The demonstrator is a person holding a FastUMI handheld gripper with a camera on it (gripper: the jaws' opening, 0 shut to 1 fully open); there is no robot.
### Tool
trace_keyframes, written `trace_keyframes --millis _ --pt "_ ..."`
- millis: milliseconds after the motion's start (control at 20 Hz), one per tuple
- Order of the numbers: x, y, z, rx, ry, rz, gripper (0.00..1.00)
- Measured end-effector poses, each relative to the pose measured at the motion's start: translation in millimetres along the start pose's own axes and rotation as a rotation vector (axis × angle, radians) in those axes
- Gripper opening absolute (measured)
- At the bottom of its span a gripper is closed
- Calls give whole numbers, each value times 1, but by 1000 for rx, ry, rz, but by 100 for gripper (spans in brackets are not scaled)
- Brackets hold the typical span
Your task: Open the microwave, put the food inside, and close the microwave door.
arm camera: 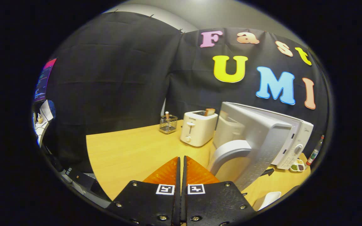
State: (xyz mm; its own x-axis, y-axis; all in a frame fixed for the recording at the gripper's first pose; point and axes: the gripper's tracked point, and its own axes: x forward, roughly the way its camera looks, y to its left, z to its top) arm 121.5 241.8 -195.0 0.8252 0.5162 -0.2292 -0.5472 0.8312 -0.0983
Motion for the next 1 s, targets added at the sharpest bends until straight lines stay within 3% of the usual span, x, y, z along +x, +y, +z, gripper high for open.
trace_keyframes --millis 500,1000 --pt "13 -170 -6 165 -8 -306 1" --pt "59 -276 -4 105 -47 -564 1"
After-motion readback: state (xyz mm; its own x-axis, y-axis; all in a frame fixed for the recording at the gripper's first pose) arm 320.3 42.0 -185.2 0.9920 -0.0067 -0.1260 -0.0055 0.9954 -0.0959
